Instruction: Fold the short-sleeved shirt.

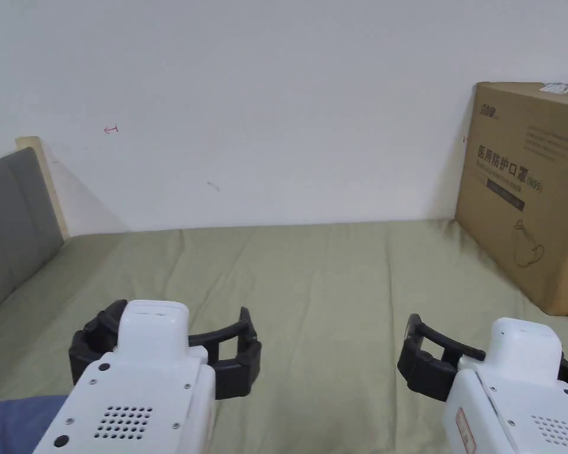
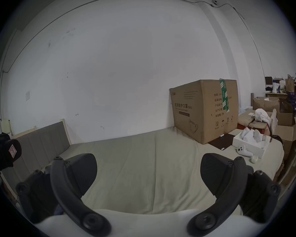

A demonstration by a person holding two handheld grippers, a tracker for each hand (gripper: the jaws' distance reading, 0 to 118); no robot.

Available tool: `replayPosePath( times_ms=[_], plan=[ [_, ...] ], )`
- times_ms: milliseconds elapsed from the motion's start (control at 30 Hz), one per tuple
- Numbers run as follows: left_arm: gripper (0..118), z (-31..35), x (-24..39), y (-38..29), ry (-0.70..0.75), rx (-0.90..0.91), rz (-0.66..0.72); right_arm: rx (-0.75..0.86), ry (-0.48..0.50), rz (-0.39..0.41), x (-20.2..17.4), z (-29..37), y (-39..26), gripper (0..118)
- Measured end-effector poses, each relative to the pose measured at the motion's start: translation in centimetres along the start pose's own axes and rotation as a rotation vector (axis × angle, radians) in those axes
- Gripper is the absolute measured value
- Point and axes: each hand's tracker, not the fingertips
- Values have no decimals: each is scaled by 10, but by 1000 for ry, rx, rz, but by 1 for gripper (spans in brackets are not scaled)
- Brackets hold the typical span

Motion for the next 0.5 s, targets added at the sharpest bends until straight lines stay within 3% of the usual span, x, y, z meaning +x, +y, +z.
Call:
replayPosePath(
  times_ms=[100,200,267,367,400,433,467,500],
  plan=[
    [118,-2,-4,-3,-23,-29,87,44,5,121,-5,5,2,118],
    [118,-4,-8,-2,-30,-47,81,81,35,229,-13,10,6,118],
    [117,-2,-11,-1,-37,-50,93,19,28,258,-19,11,11,117],
    [100,1,-13,2,-30,-56,107,25,49,242,-21,13,10,97],
    [100,3,-15,0,-44,-35,122,30,44,242,-24,15,9,97],
    [78,2,-18,-1,-51,-35,124,36,35,245,-25,15,9,72],
    [46,3,-16,2,-52,-46,130,37,20,251,-27,14,9,43],
    [6,0,-16,0,-47,-61,126,41,10,257,-27,14,8,20]
  ],
)
